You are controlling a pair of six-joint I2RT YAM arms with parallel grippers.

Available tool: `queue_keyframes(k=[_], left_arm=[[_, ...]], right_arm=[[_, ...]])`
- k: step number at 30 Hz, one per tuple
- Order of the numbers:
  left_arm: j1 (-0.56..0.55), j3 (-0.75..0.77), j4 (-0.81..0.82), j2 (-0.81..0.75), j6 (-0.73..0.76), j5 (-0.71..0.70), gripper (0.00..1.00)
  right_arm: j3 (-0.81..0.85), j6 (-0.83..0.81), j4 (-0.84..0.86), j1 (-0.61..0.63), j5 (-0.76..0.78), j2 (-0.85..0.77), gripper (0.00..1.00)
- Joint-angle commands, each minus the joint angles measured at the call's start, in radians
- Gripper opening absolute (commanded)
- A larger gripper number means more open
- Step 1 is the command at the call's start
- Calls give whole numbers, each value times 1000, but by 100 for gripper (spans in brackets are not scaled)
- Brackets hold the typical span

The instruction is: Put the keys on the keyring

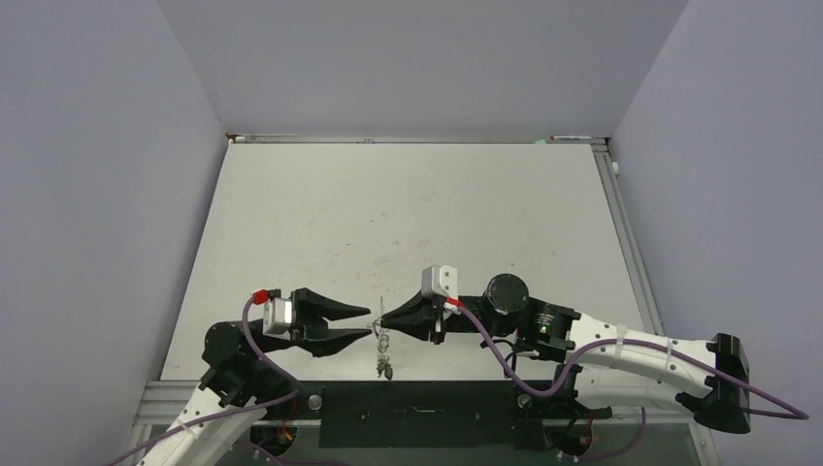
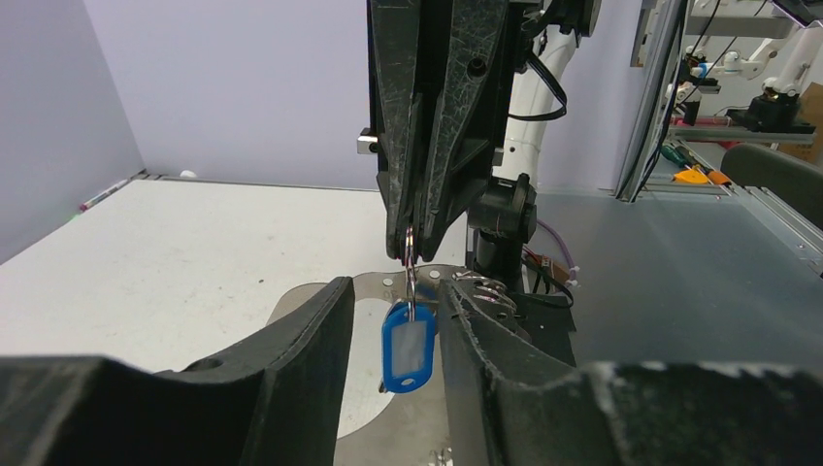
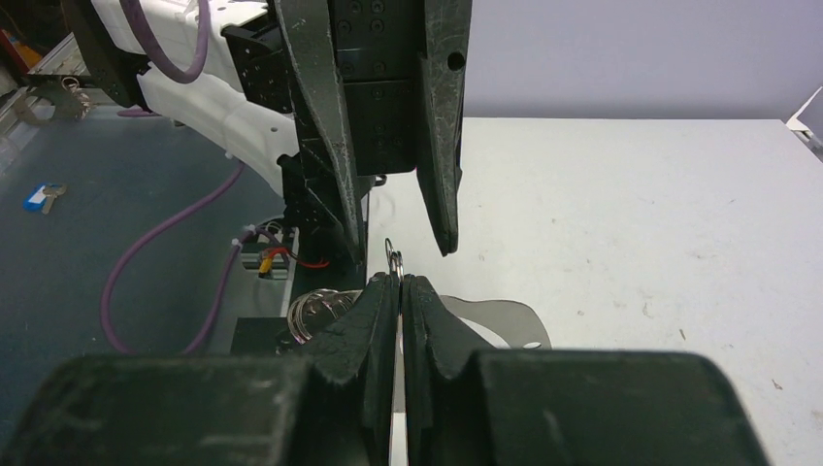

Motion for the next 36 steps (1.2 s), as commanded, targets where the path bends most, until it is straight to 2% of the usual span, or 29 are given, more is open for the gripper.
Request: queue_keyframes(k=[1, 10, 18, 26, 32, 36], left_arm=[[-4, 21, -12, 16, 28, -16, 32], [-4, 25, -23, 20, 36, -19, 24], [-4, 21, -12, 15, 27, -13, 28], [-4, 23, -22, 21, 30, -14, 27], [-4, 25, -25, 30, 31, -13, 24], [-4, 27, -30, 29, 34, -16, 18]], right_arm=[[54, 11, 114, -4, 6, 7, 5], [55, 21, 122, -4, -6, 14, 5], [56, 20, 128, -3, 11, 35, 5], [63, 17, 127, 0, 12, 37, 5], [67, 14, 134, 8, 9, 43, 5], [69, 14, 137, 13, 6, 52, 5]])
